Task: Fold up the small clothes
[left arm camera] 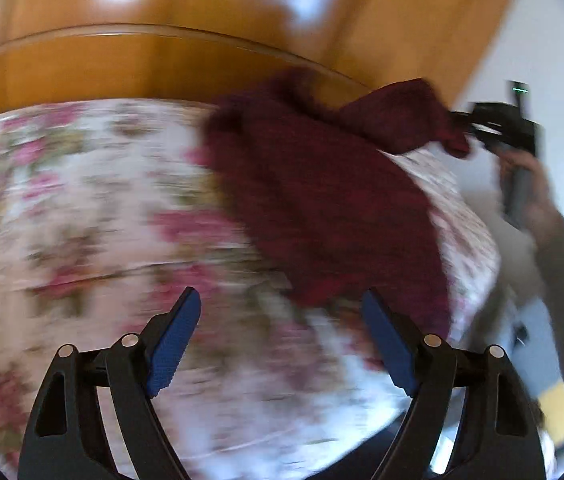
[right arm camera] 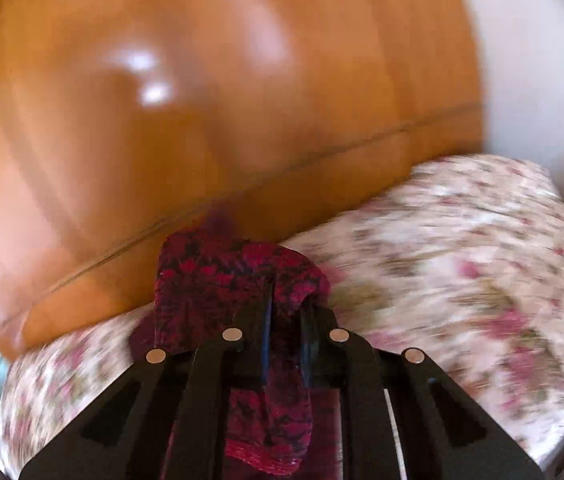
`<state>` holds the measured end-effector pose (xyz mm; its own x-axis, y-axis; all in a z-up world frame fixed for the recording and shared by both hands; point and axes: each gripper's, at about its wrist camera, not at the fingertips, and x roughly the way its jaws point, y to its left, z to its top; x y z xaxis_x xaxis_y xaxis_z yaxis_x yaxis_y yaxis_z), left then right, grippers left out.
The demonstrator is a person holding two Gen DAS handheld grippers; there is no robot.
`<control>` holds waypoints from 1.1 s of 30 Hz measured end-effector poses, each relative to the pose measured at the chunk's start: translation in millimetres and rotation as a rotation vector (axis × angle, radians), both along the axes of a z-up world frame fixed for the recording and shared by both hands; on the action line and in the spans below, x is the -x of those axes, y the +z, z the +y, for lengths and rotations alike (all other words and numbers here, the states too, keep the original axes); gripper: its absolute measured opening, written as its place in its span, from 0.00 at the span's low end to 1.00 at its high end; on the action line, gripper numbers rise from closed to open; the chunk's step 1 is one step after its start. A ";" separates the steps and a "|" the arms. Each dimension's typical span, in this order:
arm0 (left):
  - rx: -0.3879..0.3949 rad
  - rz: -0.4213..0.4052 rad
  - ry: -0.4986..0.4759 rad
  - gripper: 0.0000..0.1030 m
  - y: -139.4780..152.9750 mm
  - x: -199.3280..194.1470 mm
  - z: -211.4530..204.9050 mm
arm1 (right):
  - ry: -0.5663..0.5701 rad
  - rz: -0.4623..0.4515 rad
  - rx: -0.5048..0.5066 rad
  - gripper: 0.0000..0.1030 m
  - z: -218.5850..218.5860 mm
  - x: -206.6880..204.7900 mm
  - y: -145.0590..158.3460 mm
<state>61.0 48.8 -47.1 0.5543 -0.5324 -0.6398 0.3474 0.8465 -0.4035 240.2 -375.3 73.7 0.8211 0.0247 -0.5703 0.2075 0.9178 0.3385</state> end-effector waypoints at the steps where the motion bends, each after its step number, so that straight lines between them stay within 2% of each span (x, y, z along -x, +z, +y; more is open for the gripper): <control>1: 0.021 0.012 -0.042 0.79 0.4 -1.0 -10.7 | -0.064 0.030 -0.025 0.10 -25.2 -7.8 -11.0; 4: 0.066 0.061 -0.174 0.79 -0.4 -3.9 -55.7 | -0.193 0.113 -0.073 0.10 -81.1 -21.1 -41.9; 6: 0.105 0.111 -0.245 0.80 -2.4 -7.3 -82.6 | -0.234 0.165 -0.102 0.10 -108.7 -25.3 -60.7; 10: 0.069 0.174 -0.267 0.80 -8.9 -14.7 -127.6 | -0.214 0.228 -0.153 0.14 -132.2 -28.2 -91.3; 11: 0.053 0.182 -0.260 0.80 -8.7 -17.5 -137.4 | -0.203 0.231 -0.155 0.21 -130.3 -26.9 -93.3; 12: 0.040 0.191 -0.257 0.80 -9.7 -21.0 -147.0 | -0.206 0.227 -0.138 0.54 -127.7 -21.5 -95.8; 13: 0.034 0.190 -0.258 0.80 -7.9 -22.7 -153.0 | -0.209 0.212 -0.128 0.74 -124.6 -17.0 -93.6; 14: 0.018 0.185 -0.255 0.80 -6.9 -26.8 -159.7 | -0.207 0.195 -0.123 0.87 -119.1 -12.4 -90.2; 15: -0.012 0.175 -0.244 0.73 -5.5 -29.5 -166.1 | -0.192 0.186 -0.122 0.86 -115.2 -5.3 -88.9; 16: -0.032 0.163 -0.233 0.50 -4.3 -30.4 -169.1 | -0.180 0.183 -0.126 0.86 -113.0 -2.2 -86.5; 17: -0.071 0.146 -0.219 0.36 -2.6 -31.6 -172.1 | -0.171 0.180 -0.125 0.87 -112.0 0.3 -86.7; 18: -0.093 0.139 -0.209 0.08 -3.3 -33.3 -171.5 | -0.167 0.178 -0.121 0.89 -110.7 5.0 -85.7; 19: -0.102 0.127 -0.195 0.00 -1.6 -35.3 -168.3 | -0.161 0.173 -0.117 0.90 -107.7 14.2 -83.4; 24: -0.033 0.041 -0.096 0.00 22.5 -36.3 -116.7 | -0.092 0.132 -0.117 0.90 -85.9 58.7 -76.4; 27: 0.020 0.047 -0.060 0.00 28.0 -40.1 -88.9 | 0.078 0.126 -0.197 0.90 -57.5 87.8 -81.8; 30: 0.022 0.041 -0.012 0.01 27.2 -37.1 -68.9 | 0.336 0.166 -0.335 0.90 -11.5 119.2 -101.4; 32: 0.023 0.060 0.008 0.29 24.0 -37.3 -56.6 | 0.450 0.213 -0.383 0.91 17.6 135.8 -115.1; 33: 0.045 0.063 0.041 0.59 23.7 -36.2 -47.9 | 0.491 0.230 -0.399 0.91 29.7 142.4 -120.8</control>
